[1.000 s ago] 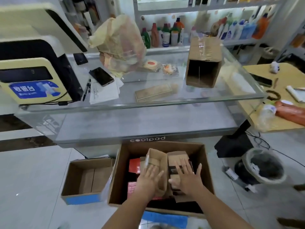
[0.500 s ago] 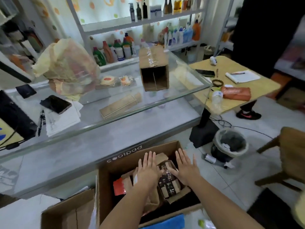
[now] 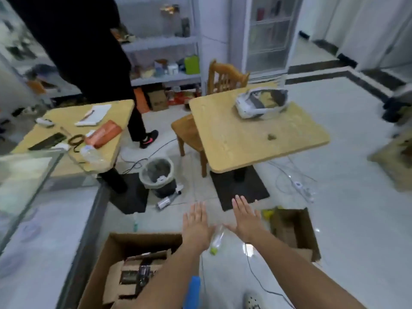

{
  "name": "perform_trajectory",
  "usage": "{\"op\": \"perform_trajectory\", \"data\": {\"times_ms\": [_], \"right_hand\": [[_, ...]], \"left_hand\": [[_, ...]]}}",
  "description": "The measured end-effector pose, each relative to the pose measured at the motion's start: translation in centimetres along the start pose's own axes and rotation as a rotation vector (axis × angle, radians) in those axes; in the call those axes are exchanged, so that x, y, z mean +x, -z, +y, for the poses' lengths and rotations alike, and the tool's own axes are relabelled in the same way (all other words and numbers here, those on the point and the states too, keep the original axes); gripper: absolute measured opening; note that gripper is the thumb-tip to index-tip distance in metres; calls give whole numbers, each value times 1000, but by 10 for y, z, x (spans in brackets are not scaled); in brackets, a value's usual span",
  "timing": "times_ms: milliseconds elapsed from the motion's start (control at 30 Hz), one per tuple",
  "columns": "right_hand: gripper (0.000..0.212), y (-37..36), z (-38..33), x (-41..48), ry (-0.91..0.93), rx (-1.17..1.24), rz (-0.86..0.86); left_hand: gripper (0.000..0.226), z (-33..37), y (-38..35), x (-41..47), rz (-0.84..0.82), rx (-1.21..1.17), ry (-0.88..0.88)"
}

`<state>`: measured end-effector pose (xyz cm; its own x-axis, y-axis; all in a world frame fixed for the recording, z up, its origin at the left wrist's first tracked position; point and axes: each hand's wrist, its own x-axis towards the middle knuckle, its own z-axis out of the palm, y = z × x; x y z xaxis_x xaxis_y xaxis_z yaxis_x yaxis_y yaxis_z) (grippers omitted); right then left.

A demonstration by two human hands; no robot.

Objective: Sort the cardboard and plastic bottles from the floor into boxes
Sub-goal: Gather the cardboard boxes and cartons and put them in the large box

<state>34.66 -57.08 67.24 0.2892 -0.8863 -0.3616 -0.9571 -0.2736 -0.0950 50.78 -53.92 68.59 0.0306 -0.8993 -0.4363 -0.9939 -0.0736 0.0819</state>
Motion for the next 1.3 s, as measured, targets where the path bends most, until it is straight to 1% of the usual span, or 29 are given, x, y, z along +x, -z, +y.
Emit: {"op": "perform_trajectory", "data": {"times_ms": [67,100,133,200,267,367,467,567,633,733,833,867,933,967,1000,1033,1067,1133,1167,1233,1300], "right_hand": [[120,-6,51,-28,-155,76,16],[115,-10,74,-43,-231,99,22],[120,-14,97,-60,-304,124,26],[141,-26,135,-93,-436,147,13],[148,-44,171,-124,-553,183,-2],[144,-76,215,-165,-670,240,-31],[137,-108,242,-194,-772,326,-29],[127,-154,262,-209,-890,407,-36],[130,-196,280,-208,-978,423,-19],[135,-269,307,-197,-1116,458,19],[140,-360,344,-174,-1210,464,93],[139,-399,360,-164,-1242,471,84],[130,-476,389,-144,-1265,427,-6],[124,-510,399,-134,-1277,457,-14],[123,-546,408,-126,-1294,484,-5],[130,-582,416,-118,-1335,479,-12],[136,-614,422,-112,-1367,463,45],[142,-660,431,-109,-1412,476,101],[143,-679,435,-109,-1419,456,80],[142,-706,436,-119,-1452,473,58],[142,-722,435,-135,-1506,505,58]], "left_hand": [[74,50,-2,10,-13,61,-147],[74,74,-5,13,-21,89,-215],[73,99,-9,16,-25,121,-283],[72,143,-18,16,-38,198,-401],[71,185,-29,14,-68,268,-493],[72,236,-53,14,-133,306,-586],[72,273,-81,20,-123,403,-690],[74,307,-117,37,-131,467,-758],[74,328,-153,60,-130,485,-803],[70,350,-230,105,-138,516,-873],[78,367,-327,169,-129,529,-873],[82,375,-361,191,-102,538,-860],[92,392,-430,233,-35,563,-813],[96,401,-462,249,-20,572,-768],[100,409,-493,263,-21,576,-717],[103,415,-524,275,-30,570,-666],[103,419,-553,286,-28,564,-630],[86,420,-598,299,6,509,-605],[78,419,-613,303,0,427,-614],[67,416,-631,309,-79,273,-672],[47,418,-637,314,-99,268,-692]]}}
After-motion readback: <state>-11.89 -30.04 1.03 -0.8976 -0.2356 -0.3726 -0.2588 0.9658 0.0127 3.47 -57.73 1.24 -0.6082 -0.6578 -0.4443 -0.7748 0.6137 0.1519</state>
